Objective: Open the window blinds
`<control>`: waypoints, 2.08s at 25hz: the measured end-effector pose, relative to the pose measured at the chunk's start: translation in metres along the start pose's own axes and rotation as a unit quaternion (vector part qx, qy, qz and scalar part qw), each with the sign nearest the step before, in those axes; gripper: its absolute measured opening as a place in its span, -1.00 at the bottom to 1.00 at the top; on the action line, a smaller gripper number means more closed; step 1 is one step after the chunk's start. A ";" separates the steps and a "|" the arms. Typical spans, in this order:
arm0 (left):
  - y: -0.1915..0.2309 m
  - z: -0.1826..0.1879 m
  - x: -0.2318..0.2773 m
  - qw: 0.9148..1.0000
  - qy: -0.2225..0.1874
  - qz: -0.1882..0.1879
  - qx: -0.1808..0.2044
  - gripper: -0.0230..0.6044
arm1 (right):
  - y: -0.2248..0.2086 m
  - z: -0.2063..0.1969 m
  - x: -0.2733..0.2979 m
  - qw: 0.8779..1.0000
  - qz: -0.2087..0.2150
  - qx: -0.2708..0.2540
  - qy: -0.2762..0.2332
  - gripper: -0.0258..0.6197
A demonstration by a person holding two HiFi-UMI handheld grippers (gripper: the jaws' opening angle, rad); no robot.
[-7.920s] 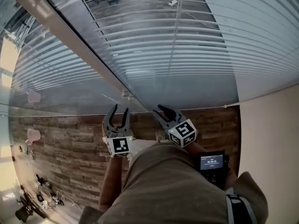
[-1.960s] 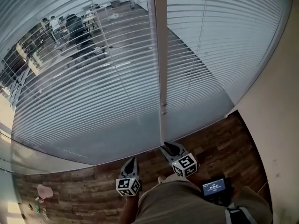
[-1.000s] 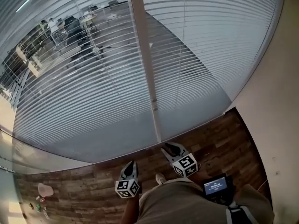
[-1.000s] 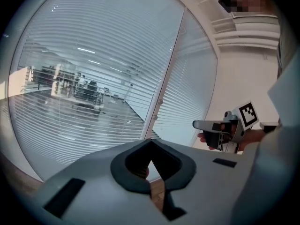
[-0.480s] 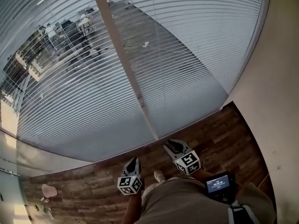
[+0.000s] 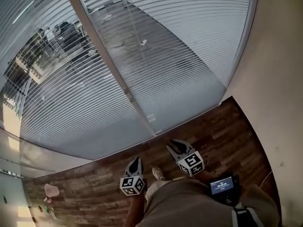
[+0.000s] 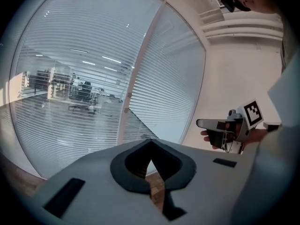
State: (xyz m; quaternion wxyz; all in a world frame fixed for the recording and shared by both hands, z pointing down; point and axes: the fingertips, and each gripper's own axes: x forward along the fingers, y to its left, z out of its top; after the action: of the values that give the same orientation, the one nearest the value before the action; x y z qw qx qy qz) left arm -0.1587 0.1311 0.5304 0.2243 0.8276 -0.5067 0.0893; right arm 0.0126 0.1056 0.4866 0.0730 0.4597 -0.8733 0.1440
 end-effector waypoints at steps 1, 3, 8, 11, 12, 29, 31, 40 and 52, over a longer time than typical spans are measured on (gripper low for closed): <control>-0.010 -0.007 -0.002 1.000 0.001 0.004 0.001 -0.88 | -0.004 -0.005 -0.012 1.000 0.000 0.000 -0.001 -0.58; -0.030 -0.033 -0.007 1.000 0.001 0.013 0.004 -0.89 | -0.013 -0.025 -0.041 1.000 0.000 0.001 -0.003 -0.58; -0.073 -0.074 -0.028 1.000 -0.011 0.030 0.003 -0.89 | -0.027 -0.055 -0.108 1.000 -0.004 -0.003 -0.010 -0.58; -0.096 -0.056 -0.030 0.999 -0.021 0.035 -0.004 -0.88 | -0.038 -0.033 -0.129 1.000 -0.002 -0.009 -0.009 -0.58; -0.105 -0.057 -0.034 0.999 -0.023 0.036 -0.006 -0.88 | -0.039 -0.031 -0.138 1.000 -0.001 -0.010 -0.009 -0.58; -0.168 -0.080 -0.076 0.999 -0.007 0.049 0.005 -0.88 | -0.034 -0.039 -0.198 1.000 0.012 0.010 -0.019 -0.58; -0.161 -0.088 -0.074 0.999 0.001 0.054 0.002 -0.88 | -0.035 -0.051 -0.194 1.000 0.012 0.017 -0.012 -0.58; -0.142 -0.098 -0.100 0.999 0.010 0.043 -0.008 -0.88 | 0.008 -0.058 -0.184 1.000 0.009 0.017 0.000 -0.58; -0.079 -0.113 -0.157 1.000 0.006 -0.003 -0.006 -0.88 | 0.122 -0.080 -0.130 1.000 0.014 0.000 0.016 -0.58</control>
State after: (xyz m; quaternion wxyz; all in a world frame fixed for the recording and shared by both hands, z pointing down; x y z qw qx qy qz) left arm -0.1539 0.3391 0.5486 0.2321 0.8273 -0.5035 0.0904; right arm -0.0149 0.2984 0.5061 0.0853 0.4452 -0.8783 0.1521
